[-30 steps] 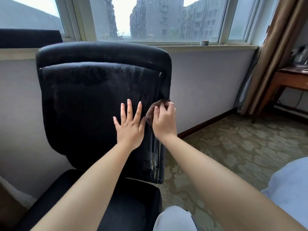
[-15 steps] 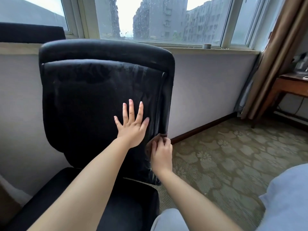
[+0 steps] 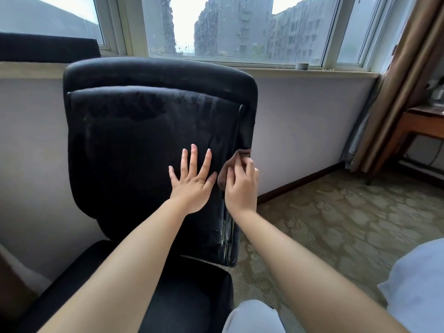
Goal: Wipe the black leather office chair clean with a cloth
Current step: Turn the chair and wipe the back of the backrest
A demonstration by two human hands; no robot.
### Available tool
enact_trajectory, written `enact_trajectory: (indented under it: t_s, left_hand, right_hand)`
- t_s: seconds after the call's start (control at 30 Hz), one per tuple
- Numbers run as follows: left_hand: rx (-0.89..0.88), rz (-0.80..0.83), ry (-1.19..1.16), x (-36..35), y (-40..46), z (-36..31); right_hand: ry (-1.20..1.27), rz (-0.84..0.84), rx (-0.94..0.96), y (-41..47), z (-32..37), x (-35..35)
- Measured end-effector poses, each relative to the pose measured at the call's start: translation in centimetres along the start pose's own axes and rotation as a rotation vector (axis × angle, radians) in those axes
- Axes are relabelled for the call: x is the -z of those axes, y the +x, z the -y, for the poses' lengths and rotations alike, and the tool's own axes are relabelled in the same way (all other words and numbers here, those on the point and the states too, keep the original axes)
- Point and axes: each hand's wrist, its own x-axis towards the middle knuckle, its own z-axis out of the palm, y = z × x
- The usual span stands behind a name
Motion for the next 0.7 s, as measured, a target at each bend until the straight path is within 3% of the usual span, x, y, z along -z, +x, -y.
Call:
enact_trajectory:
  t_s: [0.2, 0.33, 0.53, 0.7]
  left_hand:
    - [-0.014, -0.025, -0.017, -0.6, 0.1, 0.1]
    - [0.015, -0.023, -0.012, -0.6, -0.1, -0.2]
    - [0.017, -0.051, 0.003, -0.7, -0.6, -0.3]
    - [0.007, -0.101, -0.012, -1.6, -0.5, -0.2]
  right_hand:
    - [0.117, 0.192, -0.277, -9.7, -2.7, -1.7]
    - [0.113, 0.258, -0.236, -8.6, -2.5, -0.8]
    - [0.075, -0.012, -0.11, -1.6, 0.6, -0.2]
    - [0.036, -0.068, -0.051, -2.5, -0.3, -1.2]
